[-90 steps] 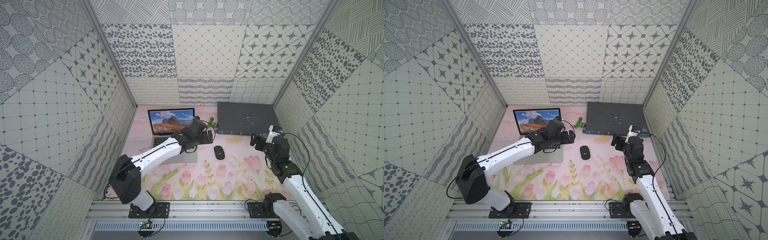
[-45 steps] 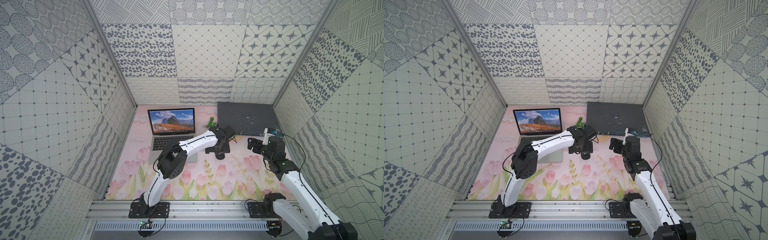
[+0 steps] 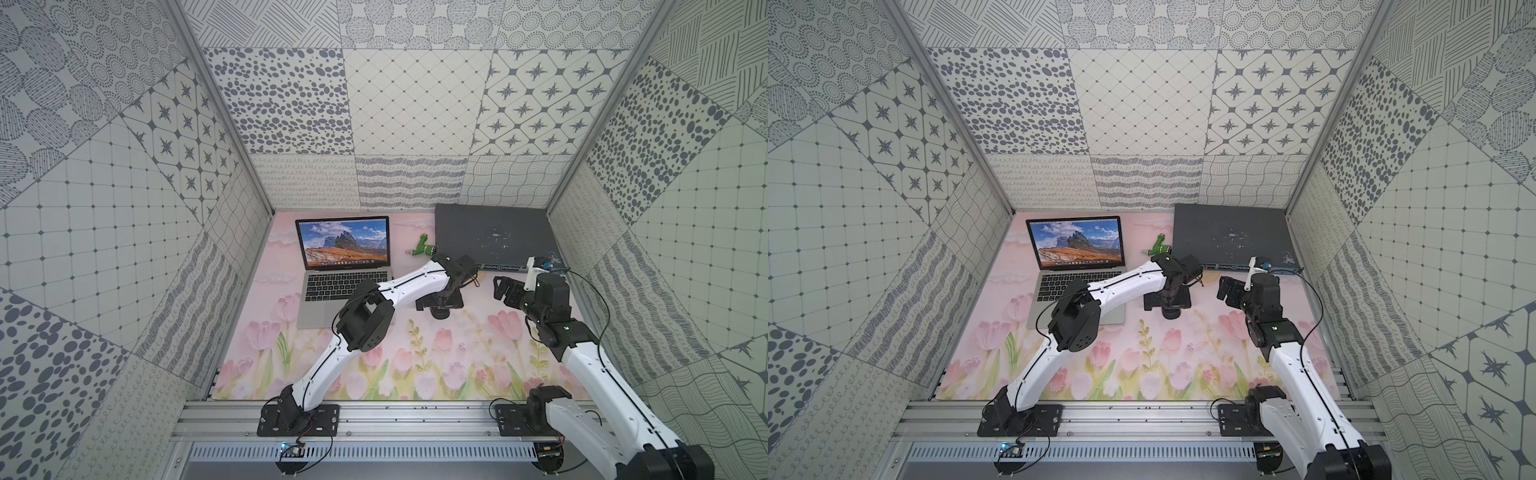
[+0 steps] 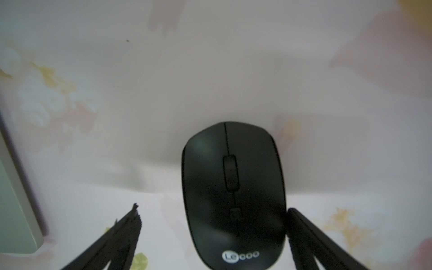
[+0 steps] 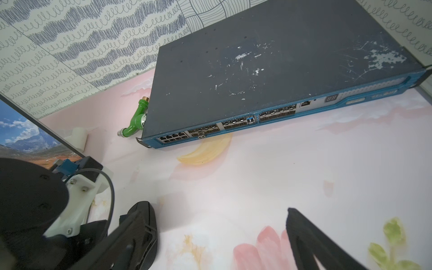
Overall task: Remove the wireless mouse receiver from the laptop
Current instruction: Pick up the mouse from the center of the board.
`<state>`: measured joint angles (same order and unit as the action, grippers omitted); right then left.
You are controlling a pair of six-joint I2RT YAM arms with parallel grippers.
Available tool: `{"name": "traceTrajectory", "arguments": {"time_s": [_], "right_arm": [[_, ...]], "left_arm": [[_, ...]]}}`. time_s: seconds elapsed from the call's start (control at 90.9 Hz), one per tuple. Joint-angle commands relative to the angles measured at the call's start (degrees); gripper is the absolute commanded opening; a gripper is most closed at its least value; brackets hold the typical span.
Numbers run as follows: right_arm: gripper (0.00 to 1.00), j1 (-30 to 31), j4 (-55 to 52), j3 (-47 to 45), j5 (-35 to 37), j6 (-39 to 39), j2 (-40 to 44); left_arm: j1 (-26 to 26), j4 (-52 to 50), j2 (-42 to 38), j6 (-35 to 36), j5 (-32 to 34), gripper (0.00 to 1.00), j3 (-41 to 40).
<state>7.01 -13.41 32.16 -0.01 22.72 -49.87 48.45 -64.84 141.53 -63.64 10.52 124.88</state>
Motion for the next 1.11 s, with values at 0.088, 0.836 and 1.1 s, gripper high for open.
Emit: {"name": "traceTrajectory", "arguments": {"time_s": [0.088,0.836,1.1], "right_arm": [[0.97,-0.24,3.4,-0.87,-1.02,1.2,-0.07],[0.97,-0.24,6.64,-1.54,-17.26,1.65,6.72],[0.97,1.35,39.06,-9.03,-40.72,16.24,13.48]], "left_arm": [[0.27,-4.62,4.81,-2.02,0.12,0.9,6.43],[0.31,37.65,-35.91,24.71,-3.63,0.41,-31.78],[-3.77,77.79,-77.01,31.47,-21.21,0.52,-69.58]]}}
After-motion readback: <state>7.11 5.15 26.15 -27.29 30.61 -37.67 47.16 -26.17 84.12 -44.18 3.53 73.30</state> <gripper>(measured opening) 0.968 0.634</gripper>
